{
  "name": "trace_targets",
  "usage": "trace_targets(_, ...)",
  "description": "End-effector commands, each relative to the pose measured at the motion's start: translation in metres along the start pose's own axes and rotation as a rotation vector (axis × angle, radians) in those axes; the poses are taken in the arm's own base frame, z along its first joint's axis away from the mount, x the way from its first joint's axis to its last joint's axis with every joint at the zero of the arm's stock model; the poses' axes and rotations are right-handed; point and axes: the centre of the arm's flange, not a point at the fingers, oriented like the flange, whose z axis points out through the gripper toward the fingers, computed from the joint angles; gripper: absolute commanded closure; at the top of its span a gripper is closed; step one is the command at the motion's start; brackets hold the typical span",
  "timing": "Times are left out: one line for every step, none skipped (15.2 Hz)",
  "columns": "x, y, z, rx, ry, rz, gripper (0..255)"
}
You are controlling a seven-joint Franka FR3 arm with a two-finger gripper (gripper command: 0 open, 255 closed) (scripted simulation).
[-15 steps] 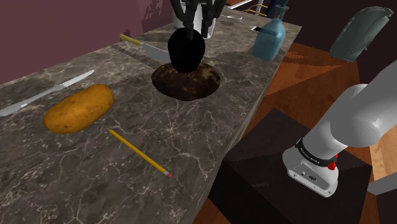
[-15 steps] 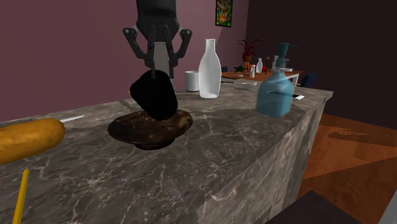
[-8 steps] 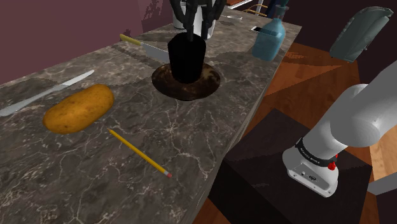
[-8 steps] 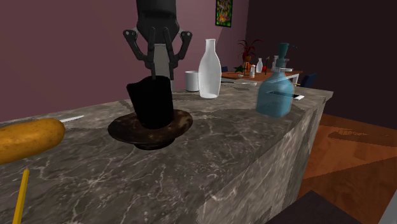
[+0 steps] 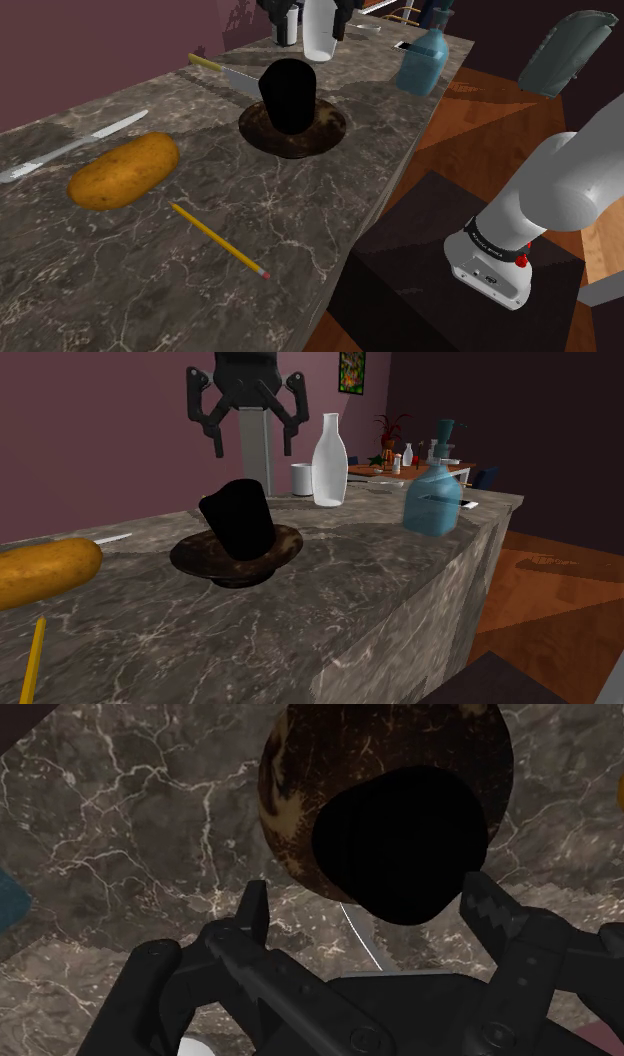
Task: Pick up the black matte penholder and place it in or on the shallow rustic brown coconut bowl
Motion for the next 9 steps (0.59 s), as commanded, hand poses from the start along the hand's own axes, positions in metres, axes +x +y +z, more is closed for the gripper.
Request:
trace_targets(0.000,-0.001,-0.023,0.000,-0.001,0.000,0)
trace_targets(0.000,-0.001,-0.034,0.000,-0.001,0.000,0)
trace_targets(0.000,-0.001,-0.034,0.000,-0.001,0.000,0)
trace_targets(0.000,-0.001,-0.034,0.000,-0.001,0.000,0)
trace_targets(0.000,-0.001,-0.034,0.000,-0.001,0.000,0)
trace_targets(0.000,-0.001,-0.034,0.000,-0.001,0.000,0)
trace_targets(0.000,-0.001,-0.034,0.000,-0.001,0.000,0)
trace_targets(0.000,-0.001,-0.034,0.000,-0.001,0.000,0)
trace_targets(0.000,-0.001,-0.034,0.000,-0.001,0.000,0)
